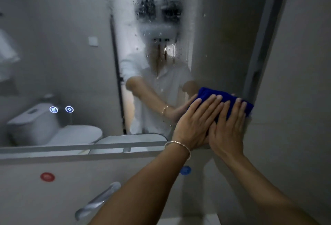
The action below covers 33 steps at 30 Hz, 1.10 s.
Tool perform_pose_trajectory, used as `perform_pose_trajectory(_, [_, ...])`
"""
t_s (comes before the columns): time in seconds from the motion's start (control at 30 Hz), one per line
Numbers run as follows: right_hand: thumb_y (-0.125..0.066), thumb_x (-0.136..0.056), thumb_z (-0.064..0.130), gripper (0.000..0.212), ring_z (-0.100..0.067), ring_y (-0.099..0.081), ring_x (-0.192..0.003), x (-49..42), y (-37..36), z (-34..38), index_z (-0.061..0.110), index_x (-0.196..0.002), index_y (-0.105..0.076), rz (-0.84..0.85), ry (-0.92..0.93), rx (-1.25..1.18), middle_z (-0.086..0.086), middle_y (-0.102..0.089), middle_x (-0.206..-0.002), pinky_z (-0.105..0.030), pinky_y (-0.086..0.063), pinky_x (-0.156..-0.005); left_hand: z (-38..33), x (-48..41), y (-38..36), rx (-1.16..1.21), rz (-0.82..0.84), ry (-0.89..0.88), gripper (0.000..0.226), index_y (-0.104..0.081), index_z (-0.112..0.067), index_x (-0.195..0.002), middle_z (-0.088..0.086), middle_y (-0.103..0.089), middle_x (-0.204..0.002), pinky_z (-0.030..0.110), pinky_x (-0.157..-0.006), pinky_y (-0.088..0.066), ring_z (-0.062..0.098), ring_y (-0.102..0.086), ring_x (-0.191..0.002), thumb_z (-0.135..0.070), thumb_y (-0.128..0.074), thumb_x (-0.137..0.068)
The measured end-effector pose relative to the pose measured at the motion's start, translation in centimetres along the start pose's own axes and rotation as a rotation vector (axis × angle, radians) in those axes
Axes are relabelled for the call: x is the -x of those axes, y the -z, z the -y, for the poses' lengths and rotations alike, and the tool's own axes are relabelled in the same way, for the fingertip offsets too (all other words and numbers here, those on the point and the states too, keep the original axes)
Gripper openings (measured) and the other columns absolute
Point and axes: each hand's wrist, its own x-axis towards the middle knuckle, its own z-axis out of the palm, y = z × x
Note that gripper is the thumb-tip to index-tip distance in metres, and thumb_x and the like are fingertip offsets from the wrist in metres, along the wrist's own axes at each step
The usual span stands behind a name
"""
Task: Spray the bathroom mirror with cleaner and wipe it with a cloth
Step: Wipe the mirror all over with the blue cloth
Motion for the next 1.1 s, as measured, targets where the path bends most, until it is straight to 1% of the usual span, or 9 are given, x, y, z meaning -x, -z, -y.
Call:
perform_pose_trajectory(0.13, [-0.027, -0.095, 0.032, 0.066, -0.034, 0.014, -0.143, 1.0, -1.6, 4.2, 0.002, -0.149, -0.005, -0.015, 0.075, -0.013, -0.024, 0.003, -0.154, -0.047, 0.007, -0.117, 3.5, 3.8, 0.1, -0.041, 0.011, 0.018, 0.067, -0.006, -0.011, -0.149, 0.01, 0.0, -0.155, 0.042, -0.117, 0.002, 0.023, 0.001, -0.143, -0.049, -0.023, -0.096])
perform_pose_trajectory(0.2, [-0.027, -0.095, 0.032, 0.065, -0.036, 0.009, -0.143, 1.5, -2.0, 6.4, 0.001, -0.149, -0.008, -0.027, 0.092, -0.008, -0.025, -0.001, -0.154, -0.045, 0.01, -0.117, 5.2, 5.5, 0.5, -0.06, 0.028, 0.027, 0.068, -0.006, -0.01, -0.148, 0.01, -0.001, -0.155, 0.042, -0.117, 0.001, 0.023, 0.0, -0.143, -0.049, -0.022, -0.095])
perform_pose_trajectory(0.37, [-0.027, -0.096, 0.037, 0.071, -0.035, 0.012, -0.144, 2.2, -3.4, 11.8, 0.009, -0.15, 0.008, -0.036, 0.184, 0.002, -0.02, 0.003, -0.156, -0.045, 0.008, -0.118, 9.4, 10.3, 0.9, -0.103, 0.073, 0.083, 0.083, -0.008, -0.01, -0.149, 0.011, -0.004, -0.156, 0.043, -0.117, -0.007, 0.025, -0.003, -0.144, -0.063, -0.03, -0.09])
perform_pose_trajectory(0.43, [-0.027, -0.095, 0.038, 0.072, -0.033, 0.014, -0.144, 2.3, -3.9, 14.0, 0.01, -0.15, 0.01, -0.053, 0.223, 0.023, -0.017, 0.006, -0.156, -0.045, 0.009, -0.117, 11.0, 12.1, 1.0, -0.102, 0.08, 0.108, 0.086, -0.006, -0.009, -0.15, 0.012, -0.001, -0.157, 0.043, -0.117, -0.009, 0.026, -0.004, -0.144, -0.064, -0.03, -0.089])
perform_pose_trajectory(0.6, [-0.017, -0.099, 0.041, 0.065, -0.032, 0.015, -0.144, 1.5, -4.0, 17.7, 0.009, -0.15, 0.008, -0.09, 0.295, 0.038, -0.019, -0.002, -0.155, -0.046, 0.003, -0.117, 14.9, 14.0, 1.8, -0.11, 0.076, 0.112, 0.078, -0.008, -0.01, -0.149, 0.012, -0.005, -0.156, 0.044, -0.116, -0.01, 0.027, -0.008, -0.144, -0.055, -0.027, -0.089])
perform_pose_trajectory(0.73, [-0.027, -0.096, 0.041, 0.071, -0.029, 0.014, -0.145, -1.4, -3.2, 20.7, 0.011, -0.151, 0.006, -0.138, 0.373, 0.025, -0.019, -0.006, -0.155, -0.047, -0.001, -0.117, 18.9, 13.5, 3.4, -0.132, 0.036, 0.137, 0.079, -0.01, -0.009, -0.148, 0.013, -0.011, -0.155, 0.045, -0.114, -0.017, 0.027, -0.012, -0.143, -0.053, -0.03, -0.086])
perform_pose_trajectory(0.9, [-0.024, -0.097, 0.042, 0.065, -0.026, 0.015, -0.145, -5.0, -1.9, 24.5, 0.011, -0.15, -0.003, -0.202, 0.352, 0.001, -0.018, -0.008, -0.155, -0.046, -0.001, -0.117, 23.6, 12.1, 5.5, -0.18, 0.014, 0.122, 0.079, -0.009, -0.009, -0.148, 0.013, -0.007, -0.155, 0.046, -0.115, -0.015, 0.028, -0.01, -0.144, -0.055, -0.027, -0.086])
perform_pose_trajectory(0.97, [-0.025, -0.097, 0.042, 0.064, -0.026, 0.011, -0.145, -6.4, -1.3, 25.8, 0.011, -0.15, -0.005, -0.217, 0.36, -0.01, -0.018, -0.009, -0.156, -0.045, 0.0, -0.117, 25.3, 11.6, 6.4, -0.206, 0.001, 0.116, 0.08, -0.008, -0.009, -0.148, 0.013, -0.006, -0.155, 0.046, -0.115, -0.014, 0.028, -0.009, -0.143, -0.056, -0.027, -0.086])
perform_pose_trajectory(1.1, [-0.03, -0.093, 0.04, 0.063, -0.031, -0.01, -0.142, -9.6, 0.4, 28.9, 0.009, -0.147, -0.017, -0.279, 0.37, -0.047, -0.021, -0.024, -0.153, -0.046, -0.006, -0.114, 29.0, 10.3, 8.3, -0.249, -0.058, 0.12, 0.08, -0.014, -0.008, -0.148, 0.014, -0.014, -0.154, 0.046, -0.115, -0.015, 0.029, -0.014, -0.143, -0.055, -0.027, -0.084])
